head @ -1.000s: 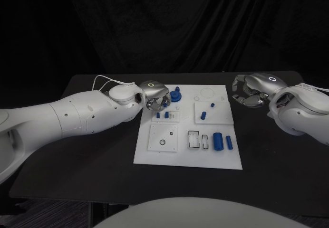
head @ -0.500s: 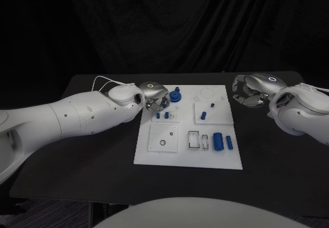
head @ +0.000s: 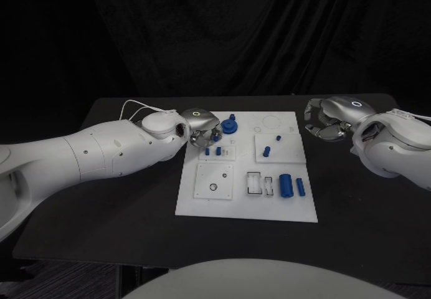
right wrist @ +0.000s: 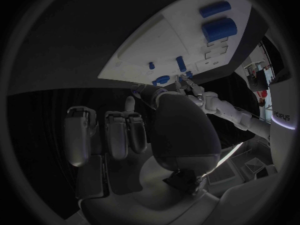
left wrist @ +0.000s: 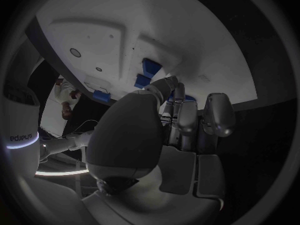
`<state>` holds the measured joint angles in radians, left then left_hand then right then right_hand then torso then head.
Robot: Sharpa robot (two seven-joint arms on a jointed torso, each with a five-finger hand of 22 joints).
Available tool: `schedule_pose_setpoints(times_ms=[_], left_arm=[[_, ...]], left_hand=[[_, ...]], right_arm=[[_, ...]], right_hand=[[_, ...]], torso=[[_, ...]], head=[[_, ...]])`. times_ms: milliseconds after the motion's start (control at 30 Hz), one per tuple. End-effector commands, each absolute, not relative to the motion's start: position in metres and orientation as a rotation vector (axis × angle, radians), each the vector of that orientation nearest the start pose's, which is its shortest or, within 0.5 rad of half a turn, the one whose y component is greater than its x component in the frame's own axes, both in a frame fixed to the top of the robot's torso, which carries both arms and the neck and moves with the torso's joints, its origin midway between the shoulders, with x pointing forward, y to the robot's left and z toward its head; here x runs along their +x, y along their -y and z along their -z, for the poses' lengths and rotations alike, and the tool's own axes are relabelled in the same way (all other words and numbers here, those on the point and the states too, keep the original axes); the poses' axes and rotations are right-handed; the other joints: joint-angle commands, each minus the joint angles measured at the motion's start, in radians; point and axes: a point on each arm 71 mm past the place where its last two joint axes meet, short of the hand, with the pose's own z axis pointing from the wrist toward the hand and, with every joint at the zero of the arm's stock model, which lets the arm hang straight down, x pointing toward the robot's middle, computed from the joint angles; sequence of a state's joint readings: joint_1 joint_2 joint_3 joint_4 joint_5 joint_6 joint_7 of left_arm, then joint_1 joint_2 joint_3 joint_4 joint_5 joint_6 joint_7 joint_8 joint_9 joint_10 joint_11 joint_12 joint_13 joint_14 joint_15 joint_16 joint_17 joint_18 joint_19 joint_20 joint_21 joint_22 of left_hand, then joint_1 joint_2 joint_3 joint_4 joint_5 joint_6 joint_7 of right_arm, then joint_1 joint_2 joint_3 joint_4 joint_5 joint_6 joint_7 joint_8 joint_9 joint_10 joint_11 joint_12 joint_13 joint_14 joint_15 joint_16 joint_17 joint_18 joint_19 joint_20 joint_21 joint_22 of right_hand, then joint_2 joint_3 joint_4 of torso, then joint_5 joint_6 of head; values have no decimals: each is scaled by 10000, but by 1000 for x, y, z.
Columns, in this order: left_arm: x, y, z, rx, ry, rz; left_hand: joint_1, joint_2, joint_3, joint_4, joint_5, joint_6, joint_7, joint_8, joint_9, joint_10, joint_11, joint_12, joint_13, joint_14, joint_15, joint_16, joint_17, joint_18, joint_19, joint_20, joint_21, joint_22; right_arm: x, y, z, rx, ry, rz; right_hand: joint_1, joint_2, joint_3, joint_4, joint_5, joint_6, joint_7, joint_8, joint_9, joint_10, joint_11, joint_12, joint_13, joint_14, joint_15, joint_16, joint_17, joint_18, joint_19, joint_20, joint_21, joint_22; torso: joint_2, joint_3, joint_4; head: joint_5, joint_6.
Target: Assemble the parts on the task board
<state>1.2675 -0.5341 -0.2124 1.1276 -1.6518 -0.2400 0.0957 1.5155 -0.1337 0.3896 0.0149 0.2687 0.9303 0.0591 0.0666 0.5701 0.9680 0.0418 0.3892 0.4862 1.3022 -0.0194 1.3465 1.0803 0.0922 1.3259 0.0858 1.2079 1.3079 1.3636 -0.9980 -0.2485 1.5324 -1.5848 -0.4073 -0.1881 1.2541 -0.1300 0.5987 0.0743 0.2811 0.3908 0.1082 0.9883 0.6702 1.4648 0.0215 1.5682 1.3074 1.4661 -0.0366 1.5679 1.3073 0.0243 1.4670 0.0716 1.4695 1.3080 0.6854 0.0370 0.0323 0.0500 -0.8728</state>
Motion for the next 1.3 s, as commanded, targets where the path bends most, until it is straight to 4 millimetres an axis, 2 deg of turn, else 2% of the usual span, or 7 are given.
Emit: schedule_pose_setpoints(times_ms=[33, 833, 967, 1000, 1100, 1200, 1300], left_arm=[[532, -144, 232, 6311, -17134, 5469], [533, -190, 208, 5322, -13715, 5850], [524, -218, 195, 4123, -12398, 7007], [522, -225, 192, 3736, -12197, 7386], [518, -243, 188, 2712, -11968, 8354], [513, -256, 185, 1758, -12043, 9308], [508, -266, 184, 666, -12208, 10428]], left_hand=[[-121, -45, 46, -15, -57, -383, -96, -67, -143, -187, 56, -190, -90, -35, 72, -65, -67, -53, -77, 20, -84, 1465], [-153, -260, -168, 126, -223, -1001, -496, 49, -846, -1797, 255, -314, 10, -392, 185, -256, -441, 50, -425, 151, -692, 1333], [-202, -130, -312, 524, -211, -930, -664, 27, -1075, -3013, 166, 391, 410, -3453, 182, -1956, -2930, 517, -2889, 236, -3643, 604], [-422, -120, -290, 810, -228, -1023, -371, -23, -1166, -3945, 118, 501, 491, -7269, 434, -4490, -4367, 649, -5502, 271, -5933, 102], [-496, 194, -766, 1022, -210, -956, -350, 44, -1310, -5248, -316, 1319, 693, -8802, 1138, -6030, -5395, 205, -8105, 520, -7929, -574], [-606, 375, -1204, 1620, -202, -1244, -401, 22, -1510, -6664, 144, 1465, 253, -10095, 829, -7411, -6408, 262, -9188, 563, -9339, -1423], [-453, 594, -1865, 2613, -188, -1321, -491, 28, -1800, -7425, 68, 1997, -711, -10446, 743, -8522, -7438, 438, -9709, 853, -10647, -2421]], right_arm=[[482, 285, 174, -2062, -16090, -3117], [477, 290, 171, -2132, -15858, -3348], [476, 290, 169, -2170, -15739, -3462], [476, 289, 169, -2190, -15731, -3480], [477, 287, 166, -2268, -15751, -3493], [480, 282, 163, -2399, -15810, -3499], [481, 275, 161, -2733, -15870, -3452]], right_hand=[[109, 3, -10, -70, 20, 14, 32, -51, -15, 1060, -11, 26, 2634, 1047, -47, 29, 2635, 52, 391, -27, -69, 2237], [-192, -105, -109, 99, 4, -13, 72, -164, -76, 1060, 43, 26, 2634, 907, 10, -326, 2402, 201, 39, 33, -668, 2028], [-329, -153, -123, 316, 15, -7, 4, -185, -90, 454, -18, -333, 2305, 734, -35, -757, 2124, 320, -237, 6, -1181, 1850], [-336, -179, -107, 369, 14, -20, 0, -187, -87, 70, -26, -592, 2077, 664, -43, -934, 2012, 370, -353, -6, -1415, 1768], [-376, -252, -76, 562, 13, -143, -2, -214, -77, -1171, -27, -1551, 1265, 384, -40, -1630, 1578, 531, -741, -11, -2215, 1478], [-378, -355, -43, 703, 11, -292, 27, -315, -115, -2344, 9, -2581, 437, 59, -18, -2444, 1062, 651, -1041, 9, -2876, 1231], [-478, -604, -593, 926, -37, -480, 140, -767, -475, -5176, 172, -5159, -1535, -337, 95, -3490, 368, 786, -1391, 109, -3780, 871]], torso=[[1, 3, 0], [4, -6, 3], [6, -8, 2], [6, -9, 3], [15, -19, -2], [20, -29, -10], [9, -54, 32]], head=[[9, 2], [-125, 2], [-192, 2], [-202, 2], [-202, 2], [-249, 2], [-325, 2]])
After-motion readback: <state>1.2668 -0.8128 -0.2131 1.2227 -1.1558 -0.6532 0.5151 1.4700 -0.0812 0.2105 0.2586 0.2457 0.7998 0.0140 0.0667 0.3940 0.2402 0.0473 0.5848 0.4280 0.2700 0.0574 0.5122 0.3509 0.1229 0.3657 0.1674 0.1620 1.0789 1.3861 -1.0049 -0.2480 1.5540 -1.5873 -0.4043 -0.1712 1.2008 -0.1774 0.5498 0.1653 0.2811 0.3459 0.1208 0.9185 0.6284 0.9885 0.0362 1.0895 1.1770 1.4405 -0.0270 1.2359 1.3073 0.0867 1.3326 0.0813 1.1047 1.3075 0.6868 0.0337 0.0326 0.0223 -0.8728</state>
